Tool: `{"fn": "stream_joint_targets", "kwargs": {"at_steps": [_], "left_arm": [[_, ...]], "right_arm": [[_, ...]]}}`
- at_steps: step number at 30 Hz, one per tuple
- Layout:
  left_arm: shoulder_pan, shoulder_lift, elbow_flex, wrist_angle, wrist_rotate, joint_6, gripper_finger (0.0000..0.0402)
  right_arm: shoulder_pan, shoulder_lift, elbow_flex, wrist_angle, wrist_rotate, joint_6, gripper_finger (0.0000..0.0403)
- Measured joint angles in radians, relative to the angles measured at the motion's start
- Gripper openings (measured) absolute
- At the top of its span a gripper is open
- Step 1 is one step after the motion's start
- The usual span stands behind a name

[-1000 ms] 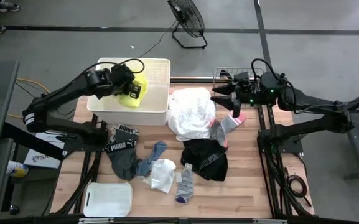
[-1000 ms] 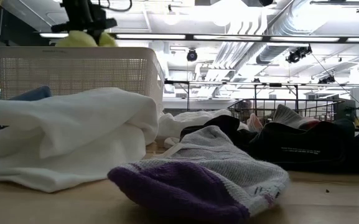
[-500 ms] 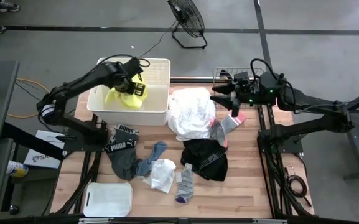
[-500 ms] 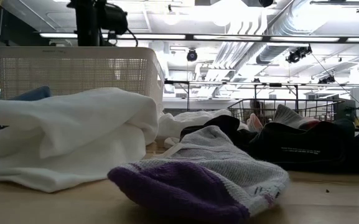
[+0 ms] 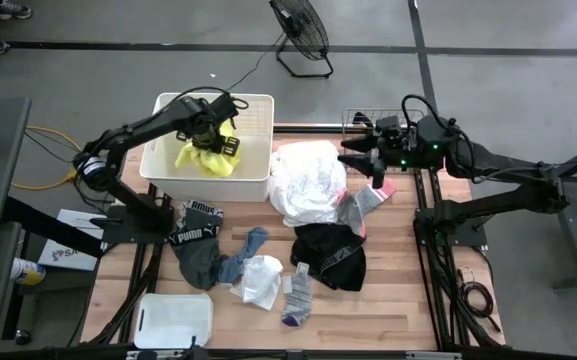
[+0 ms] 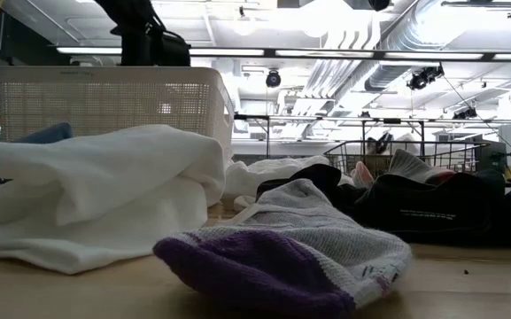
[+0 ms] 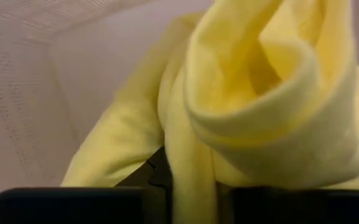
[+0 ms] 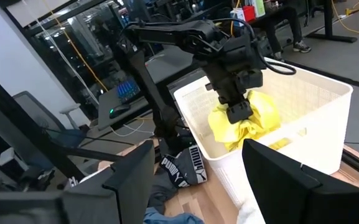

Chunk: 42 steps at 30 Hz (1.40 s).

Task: Pick & Place Cloths
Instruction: Put the yellow shirt into the top white bin, then put the white shirt into the top white bin

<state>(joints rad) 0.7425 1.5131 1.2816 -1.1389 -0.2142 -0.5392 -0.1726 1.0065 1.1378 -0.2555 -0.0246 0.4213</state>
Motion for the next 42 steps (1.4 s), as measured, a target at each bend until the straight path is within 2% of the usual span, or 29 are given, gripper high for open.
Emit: {"fn": "stream_joint_targets", "kwargs": {"at_steps": [11,14,21,24,28,32,37,42], "left_arm": [[-0.003,0.054,0.0,0.05,0.041,0.039,0.0104],[-0.003,0.055,0.0,0.048,0.061,0.041,0.0134],[-0.003,0.027,0.0,0.038,0.097,0.064,0.0237],[-0.003,-0.01,0.0,0.039,0.098,0.064,0.026],[-0.003,-0.092,0.0,0.043,0.103,0.072,0.0266],[-0.007,-0.189,0.0,0.077,0.153,0.102,0.0266],[-0.06,-0.295,0.0,0.165,0.172,0.126,0.0266],[-0.119,-0.349,0.0,0.23,0.185,0.147,0.0267]], "right_arm": [[0.0,0.0,0.0,-0.032,0.0,0.004,0.0233],[0.0,0.0,0.0,-0.035,0.0,0.004,0.0233],[0.0,0.0,0.0,-0.035,0.0,0.004,0.0233],[0.0,0.0,0.0,-0.035,0.0,0.004,0.0233],[0.0,0.0,0.0,-0.035,0.0,-0.001,0.0233],[0.0,0.006,0.0,-0.023,0.0,-0.045,0.0233],[0.0,0.051,0.001,0.02,0.0,-0.117,0.0233],[0.0,0.13,0.001,0.033,0.0,-0.14,0.0233]]}}
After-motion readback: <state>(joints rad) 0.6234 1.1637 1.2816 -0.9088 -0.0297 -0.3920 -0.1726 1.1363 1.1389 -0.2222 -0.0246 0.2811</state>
